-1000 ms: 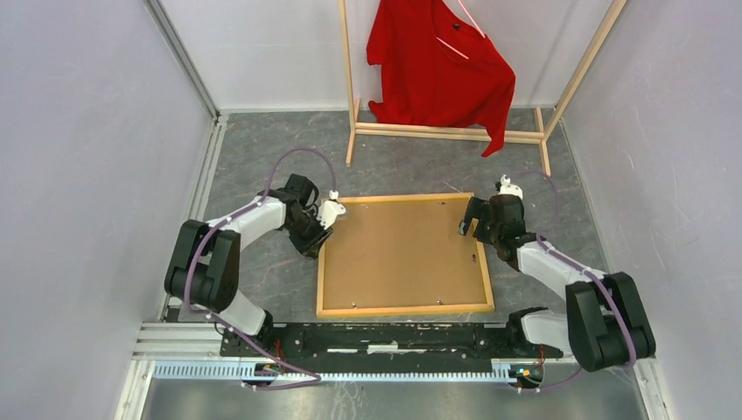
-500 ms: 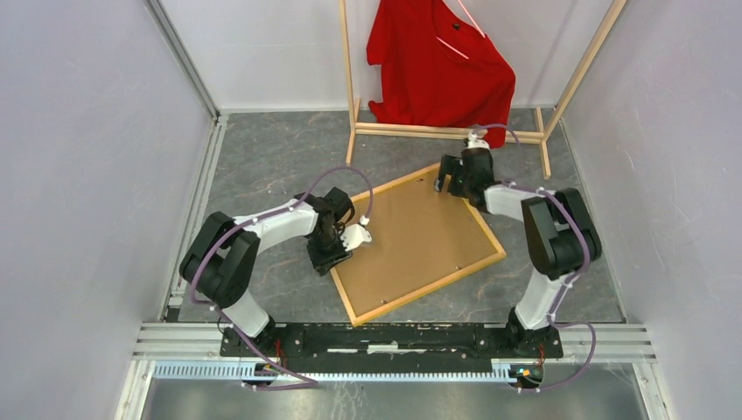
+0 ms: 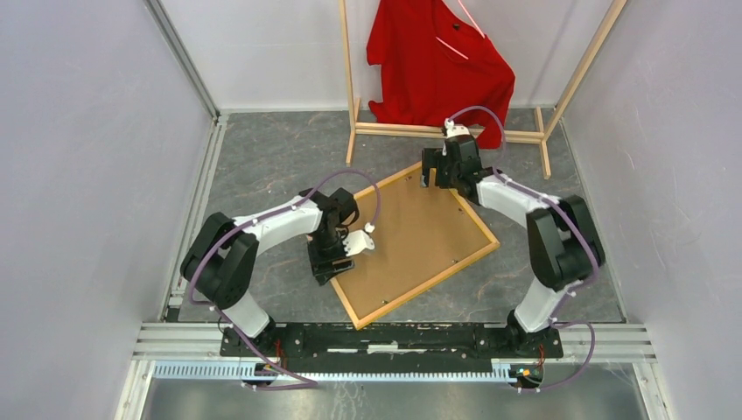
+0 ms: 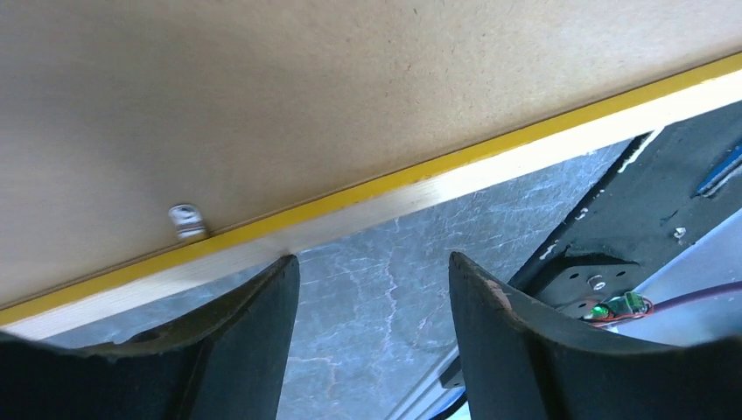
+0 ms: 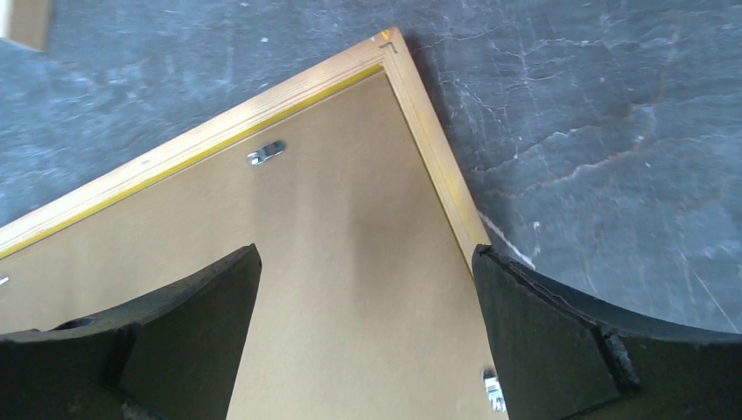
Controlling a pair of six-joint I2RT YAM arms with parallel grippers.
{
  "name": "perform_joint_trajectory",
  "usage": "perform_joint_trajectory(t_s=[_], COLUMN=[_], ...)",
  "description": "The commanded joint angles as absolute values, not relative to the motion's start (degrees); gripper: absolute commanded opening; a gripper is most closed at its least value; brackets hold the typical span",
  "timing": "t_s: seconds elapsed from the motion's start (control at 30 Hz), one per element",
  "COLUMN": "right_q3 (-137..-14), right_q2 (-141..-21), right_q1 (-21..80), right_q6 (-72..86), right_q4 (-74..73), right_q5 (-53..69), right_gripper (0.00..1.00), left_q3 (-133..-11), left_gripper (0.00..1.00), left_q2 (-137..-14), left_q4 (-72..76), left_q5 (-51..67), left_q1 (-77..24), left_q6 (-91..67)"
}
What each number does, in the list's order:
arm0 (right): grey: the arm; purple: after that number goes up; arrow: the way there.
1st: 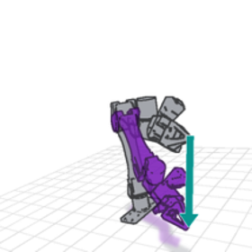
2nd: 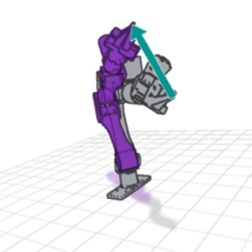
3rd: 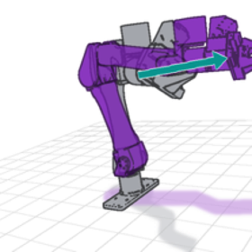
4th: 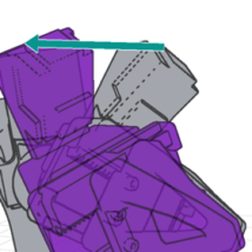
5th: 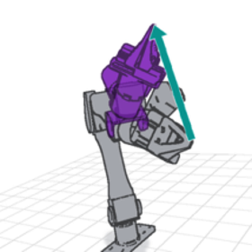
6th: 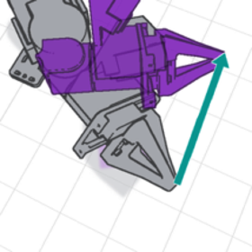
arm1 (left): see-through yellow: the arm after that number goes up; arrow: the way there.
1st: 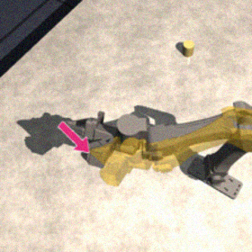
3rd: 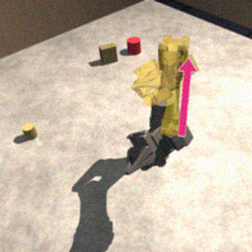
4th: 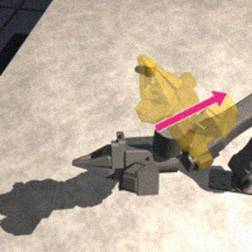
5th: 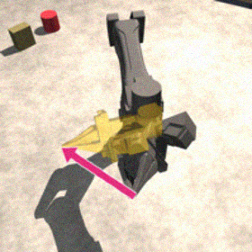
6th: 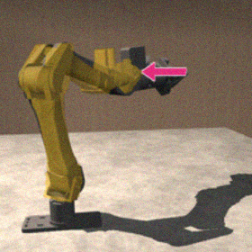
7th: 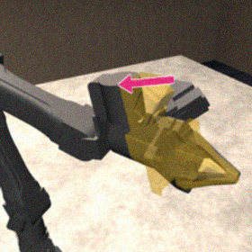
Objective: Put the photo into the frame
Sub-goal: Adjust the photo frame at the center of the board.
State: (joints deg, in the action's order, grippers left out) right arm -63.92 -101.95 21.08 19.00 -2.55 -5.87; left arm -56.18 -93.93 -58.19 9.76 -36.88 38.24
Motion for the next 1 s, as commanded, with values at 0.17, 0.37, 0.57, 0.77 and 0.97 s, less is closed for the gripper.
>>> perform_joint_trajectory(t_s=[0.17, 0.37, 0.57, 0.77, 0.97], right_q3=[-56.7, -44.5, -32.8, -20.6, -16.4], right_q2=[-88.9, -72.8, -57.1, -41.6, -41.6], right_q1=[20.3, 20.3, 20.3, 20.2, 20.2], right_q6=[20.7, 29.0, 33.8, 37.7, 39.1], right_q4=[-8.0, -14.1, -24.7, -27.4, -22.2], right_q5=[-10.0, -8.3, -1.2, 4.0, 7.2], right_gripper=[0.98, 0.98, 0.98, 0.98, 0.98], left_q3=[-69.9, -87.8, -99.9, -94.2, -86.9], left_gripper=[0.7, 0.66, 0.56, 0.54, 0.54], left_q2=[-92.5, -101.5, -113.7, -116.8, -116.2], left_q4=[-63.9, -61.2, -53.4, -44.6, -40.6], left_q5=[13.9, 16.4, 13.1, 11.1, 12.6], left_q1=[-31.7, -18.4, -9.9, -9.4, -9.8], left_q6=[46.6, 44.7, 36.9, 32.1, 30.6])
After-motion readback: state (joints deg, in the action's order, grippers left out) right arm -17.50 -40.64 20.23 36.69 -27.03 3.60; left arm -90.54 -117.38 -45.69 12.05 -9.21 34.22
